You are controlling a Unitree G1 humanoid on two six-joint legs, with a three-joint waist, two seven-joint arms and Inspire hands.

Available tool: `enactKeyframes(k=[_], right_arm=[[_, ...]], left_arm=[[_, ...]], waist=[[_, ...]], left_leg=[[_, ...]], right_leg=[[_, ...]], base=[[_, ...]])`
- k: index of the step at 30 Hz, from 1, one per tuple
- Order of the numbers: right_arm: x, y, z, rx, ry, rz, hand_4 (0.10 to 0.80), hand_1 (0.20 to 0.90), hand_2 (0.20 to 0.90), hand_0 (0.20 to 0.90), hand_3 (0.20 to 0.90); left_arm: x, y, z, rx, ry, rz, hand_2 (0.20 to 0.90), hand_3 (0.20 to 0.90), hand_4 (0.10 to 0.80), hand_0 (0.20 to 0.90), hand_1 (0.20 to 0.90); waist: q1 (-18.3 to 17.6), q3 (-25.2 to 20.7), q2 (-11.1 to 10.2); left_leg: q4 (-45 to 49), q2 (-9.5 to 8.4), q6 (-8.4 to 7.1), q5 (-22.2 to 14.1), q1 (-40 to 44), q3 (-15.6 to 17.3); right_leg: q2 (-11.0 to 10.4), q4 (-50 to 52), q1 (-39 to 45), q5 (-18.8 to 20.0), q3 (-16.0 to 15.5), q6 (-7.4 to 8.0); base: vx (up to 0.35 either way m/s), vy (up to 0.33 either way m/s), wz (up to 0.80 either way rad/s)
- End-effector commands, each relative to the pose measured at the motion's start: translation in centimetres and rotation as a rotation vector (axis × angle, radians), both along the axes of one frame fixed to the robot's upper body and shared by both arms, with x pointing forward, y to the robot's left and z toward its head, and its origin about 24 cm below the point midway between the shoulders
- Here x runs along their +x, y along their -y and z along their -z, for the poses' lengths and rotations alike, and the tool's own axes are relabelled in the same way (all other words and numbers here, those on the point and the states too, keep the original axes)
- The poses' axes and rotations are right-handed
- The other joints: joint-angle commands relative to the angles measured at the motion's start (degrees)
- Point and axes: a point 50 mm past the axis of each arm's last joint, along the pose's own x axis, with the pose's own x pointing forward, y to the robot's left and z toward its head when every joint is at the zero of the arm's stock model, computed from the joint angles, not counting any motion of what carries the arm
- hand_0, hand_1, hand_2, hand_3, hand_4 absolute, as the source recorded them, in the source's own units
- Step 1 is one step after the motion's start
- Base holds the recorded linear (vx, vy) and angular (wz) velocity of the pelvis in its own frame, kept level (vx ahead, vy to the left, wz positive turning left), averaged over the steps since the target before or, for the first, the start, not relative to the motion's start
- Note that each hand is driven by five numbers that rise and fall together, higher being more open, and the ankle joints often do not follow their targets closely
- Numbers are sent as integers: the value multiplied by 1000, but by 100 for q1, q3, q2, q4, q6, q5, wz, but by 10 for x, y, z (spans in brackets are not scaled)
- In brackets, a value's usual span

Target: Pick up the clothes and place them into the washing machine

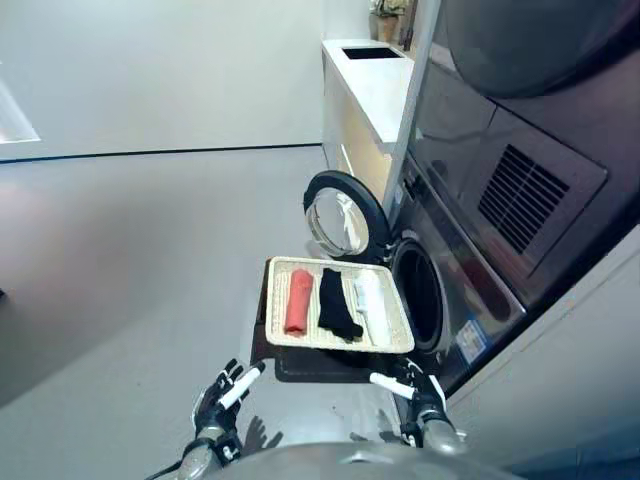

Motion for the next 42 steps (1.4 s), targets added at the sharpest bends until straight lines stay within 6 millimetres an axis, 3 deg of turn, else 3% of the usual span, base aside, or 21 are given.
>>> enactKeyframes(k=[1, 20, 27, 30, 37, 42], right_arm=[[53, 4, -31, -13, 260, 37, 800, 900, 900, 900, 900], [42, 13, -26, -15, 229, 81, 800, 900, 900, 900, 900], [45, 25, -28, -46, 234, 102, 800, 900, 900, 900, 900], [46, 27, -30, -65, 232, 72, 800, 900, 900, 900, 900], [40, 30, -24, -56, 200, 120, 800, 900, 900, 900, 900], [46, 28, -25, -53, 201, 113, 800, 900, 900, 900, 900]], left_arm=[[54, -9, -26, 55, 228, 4, 900, 900, 800, 900, 900], [51, -7, -25, 68, 215, 49, 900, 900, 800, 900, 900], [65, -8, -34, 70, 275, 61, 900, 900, 800, 900, 900], [63, -7, -33, 59, 268, 43, 900, 900, 800, 900, 900], [66, -7, -34, 51, 279, 27, 900, 900, 800, 900, 900], [71, -10, -37, 67, 297, 36, 900, 900, 800, 900, 900]], waist=[[13, 208, -70], [-43, 269, -89], [-88, 570, -195], [-1, 585, -146], [-35, 558, -195], [31, 570, -222]], left_leg=[[-10, -210, 89, -406, 210, -236], [13, -134, 47, -386, 221, -269], [1127, 67, -171, -345, -587, -192], [976, -72, 12, -552, -510, -560], [986, -172, 195, -698, -487, -401], [994, -345, 297, -786, -430, -328]], right_leg=[[123, 1, -52, 11, -141, -147], [150, 91, -40, -57, -101, -192], [32, 392, -204, -152, -232, -248], [76, 798, -500, -266, -19, -302], [-82, 951, -509, -364, -75, -188], [-296, 896, -376, -131, -87, -18]], base=[[0, 0, 0], [0, 0, 0], [-62, -9, 15], [2, 34, -1], [48, 61, -4], [68, 101, 2]])
